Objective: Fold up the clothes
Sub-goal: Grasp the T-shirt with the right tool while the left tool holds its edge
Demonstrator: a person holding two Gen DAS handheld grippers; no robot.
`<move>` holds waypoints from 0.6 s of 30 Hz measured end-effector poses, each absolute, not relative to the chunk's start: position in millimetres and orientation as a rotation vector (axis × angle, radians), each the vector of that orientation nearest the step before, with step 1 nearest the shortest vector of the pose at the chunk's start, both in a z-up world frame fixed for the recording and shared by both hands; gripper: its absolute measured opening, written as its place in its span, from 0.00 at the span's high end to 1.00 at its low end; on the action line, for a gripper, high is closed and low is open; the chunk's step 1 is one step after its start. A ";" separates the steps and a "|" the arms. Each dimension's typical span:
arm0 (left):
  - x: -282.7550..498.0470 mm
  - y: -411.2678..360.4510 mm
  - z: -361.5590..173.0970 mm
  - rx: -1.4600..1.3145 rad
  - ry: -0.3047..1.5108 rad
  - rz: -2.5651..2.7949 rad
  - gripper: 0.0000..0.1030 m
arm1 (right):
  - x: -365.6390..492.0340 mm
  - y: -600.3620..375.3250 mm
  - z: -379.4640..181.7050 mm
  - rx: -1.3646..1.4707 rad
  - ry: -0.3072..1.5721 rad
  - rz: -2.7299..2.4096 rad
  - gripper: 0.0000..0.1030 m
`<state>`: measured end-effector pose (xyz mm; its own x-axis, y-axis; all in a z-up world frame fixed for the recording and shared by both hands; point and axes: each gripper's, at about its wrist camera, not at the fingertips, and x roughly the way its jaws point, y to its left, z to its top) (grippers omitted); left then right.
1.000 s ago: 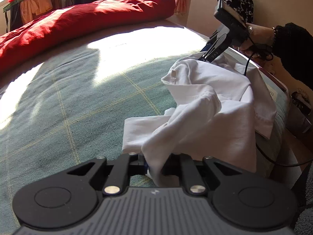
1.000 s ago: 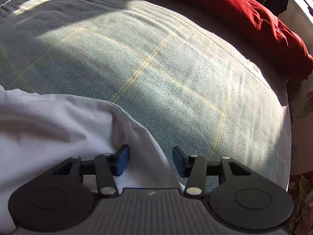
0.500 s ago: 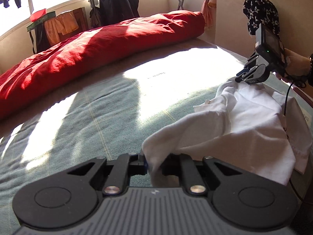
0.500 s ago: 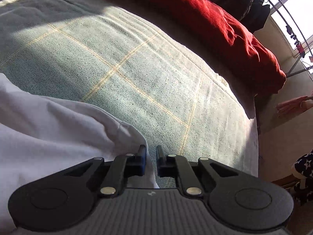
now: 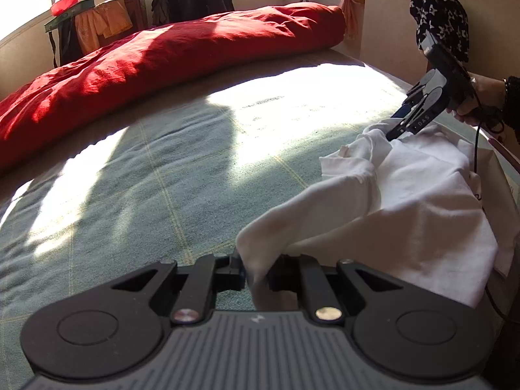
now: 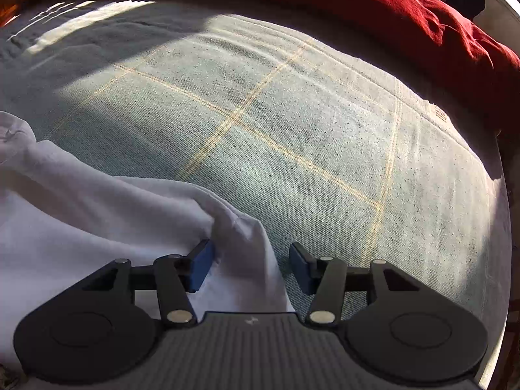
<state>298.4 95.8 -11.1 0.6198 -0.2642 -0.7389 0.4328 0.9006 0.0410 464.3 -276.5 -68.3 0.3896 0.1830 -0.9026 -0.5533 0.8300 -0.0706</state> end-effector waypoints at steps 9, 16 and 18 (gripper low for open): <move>329.8 95.4 1.8 0.232 0.768 -0.351 0.90 | 440.0 -267.8 -47.7 -0.541 0.936 0.375 0.97; 373.6 92.4 19.7 0.256 0.725 -0.292 0.90 | 452.9 -273.7 -30.4 -0.574 0.848 0.258 0.99; 386.1 91.6 24.8 0.262 0.713 -0.275 0.89 | 458.3 -275.8 -28.2 -0.580 0.831 0.230 0.99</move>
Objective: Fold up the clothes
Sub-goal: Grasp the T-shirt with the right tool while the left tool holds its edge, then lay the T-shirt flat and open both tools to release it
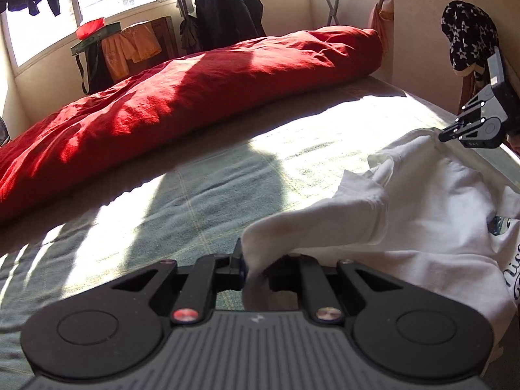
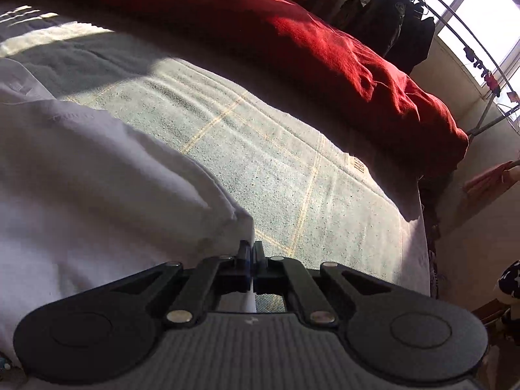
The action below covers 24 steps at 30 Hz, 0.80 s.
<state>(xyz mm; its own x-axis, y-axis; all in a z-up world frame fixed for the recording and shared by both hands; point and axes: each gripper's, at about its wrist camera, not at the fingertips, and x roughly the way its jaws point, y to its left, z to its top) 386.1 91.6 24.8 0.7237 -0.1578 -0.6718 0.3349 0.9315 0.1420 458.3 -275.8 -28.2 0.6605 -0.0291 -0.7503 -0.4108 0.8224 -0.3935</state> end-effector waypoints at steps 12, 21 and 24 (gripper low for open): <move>501.2 67.4 14.7 0.273 0.725 -0.178 0.89 | 516.4 -290.0 -15.2 -0.521 0.744 0.064 0.99; 555.4 47.9 -20.9 0.240 0.794 -0.137 0.88 | 554.7 -292.4 -45.7 -0.494 0.813 -0.023 0.99; 554.1 48.8 -35.0 0.211 0.834 -0.141 0.83 | 555.6 -297.9 -52.5 -0.418 0.843 -0.001 0.88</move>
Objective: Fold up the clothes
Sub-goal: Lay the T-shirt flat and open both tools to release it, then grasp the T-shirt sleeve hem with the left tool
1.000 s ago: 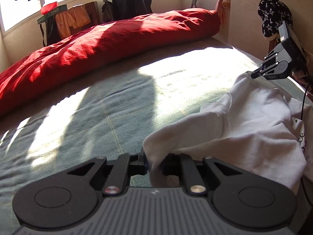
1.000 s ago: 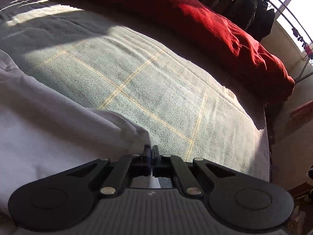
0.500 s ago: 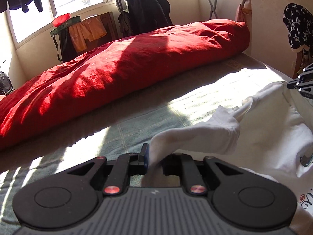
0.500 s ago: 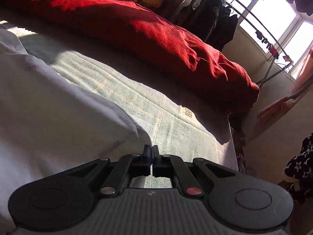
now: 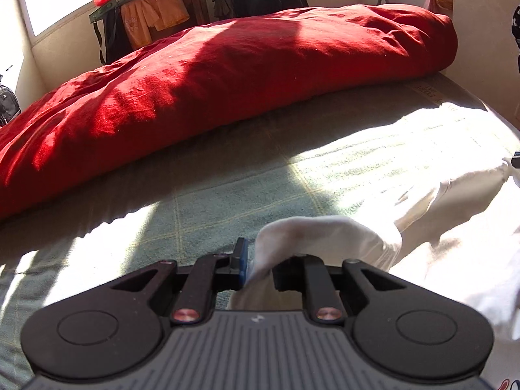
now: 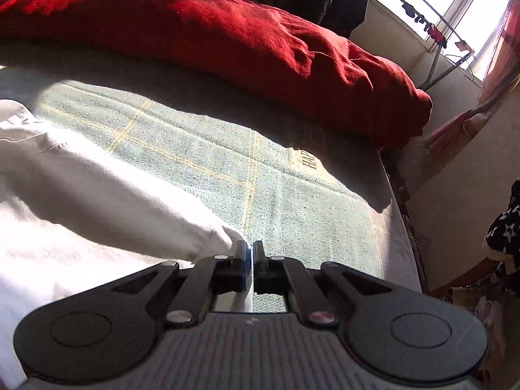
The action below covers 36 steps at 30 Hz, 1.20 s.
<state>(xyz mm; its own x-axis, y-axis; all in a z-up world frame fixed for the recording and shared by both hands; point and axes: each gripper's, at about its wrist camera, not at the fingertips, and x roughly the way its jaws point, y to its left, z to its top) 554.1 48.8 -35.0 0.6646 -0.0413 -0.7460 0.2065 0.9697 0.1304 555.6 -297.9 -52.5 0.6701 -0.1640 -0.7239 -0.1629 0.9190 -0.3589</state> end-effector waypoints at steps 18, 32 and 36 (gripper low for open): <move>395.9 83.6 -6.9 -0.061 0.926 -0.322 0.50 | 380.4 -256.4 20.9 -0.214 0.786 0.359 0.36; 243.3 73.4 -34.4 -0.284 0.903 -0.359 0.28 | 221.1 -212.9 1.2 -0.067 0.762 0.455 0.19; 225.5 73.6 -48.8 -0.334 0.915 -0.367 0.27 | 194.9 -217.7 -12.1 0.054 0.791 0.464 0.18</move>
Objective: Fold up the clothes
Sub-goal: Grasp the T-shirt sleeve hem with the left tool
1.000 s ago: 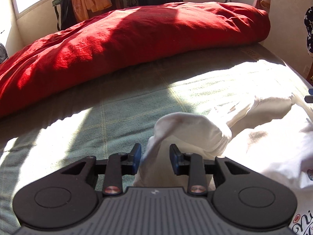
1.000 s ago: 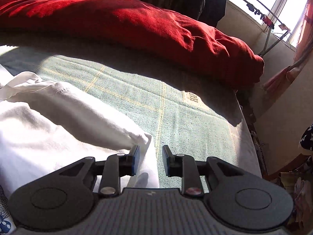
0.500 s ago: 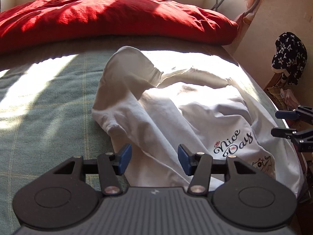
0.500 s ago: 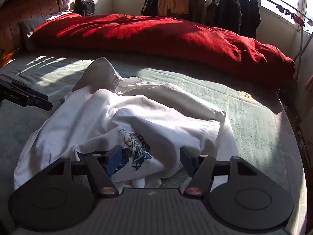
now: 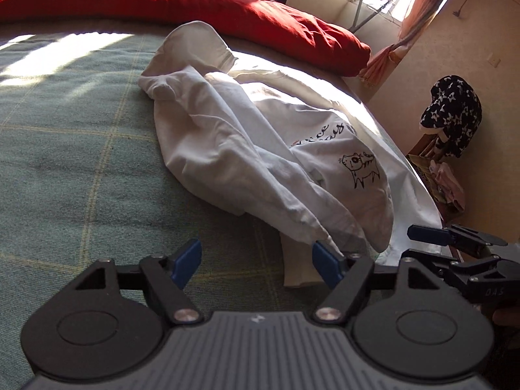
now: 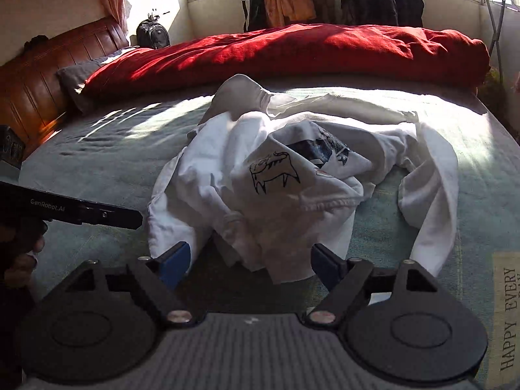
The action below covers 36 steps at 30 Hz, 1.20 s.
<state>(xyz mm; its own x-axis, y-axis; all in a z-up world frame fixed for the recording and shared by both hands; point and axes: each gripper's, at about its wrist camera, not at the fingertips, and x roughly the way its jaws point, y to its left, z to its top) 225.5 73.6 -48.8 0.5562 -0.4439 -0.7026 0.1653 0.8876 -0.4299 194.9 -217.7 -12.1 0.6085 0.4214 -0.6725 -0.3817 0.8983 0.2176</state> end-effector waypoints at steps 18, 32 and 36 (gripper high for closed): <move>231.6 26.8 -62.3 -0.418 0.846 -0.364 0.21 | 171.6 -227.1 -36.0 0.152 0.829 0.425 0.17; 227.1 49.5 -49.4 -0.076 0.839 -0.224 0.87 | 171.5 -241.0 -38.1 0.181 0.827 0.392 0.17; 228.3 81.3 -36.1 0.013 0.829 -0.128 0.88 | 170.7 -239.5 -38.1 0.178 0.824 0.397 0.17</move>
<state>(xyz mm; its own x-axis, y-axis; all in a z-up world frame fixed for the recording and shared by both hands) 228.3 81.3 -36.1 0.6680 -0.1087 -0.7362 0.1188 0.9922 -0.0387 170.7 -239.5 -38.1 0.6109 0.4099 -0.6774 -0.2737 0.9121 0.3052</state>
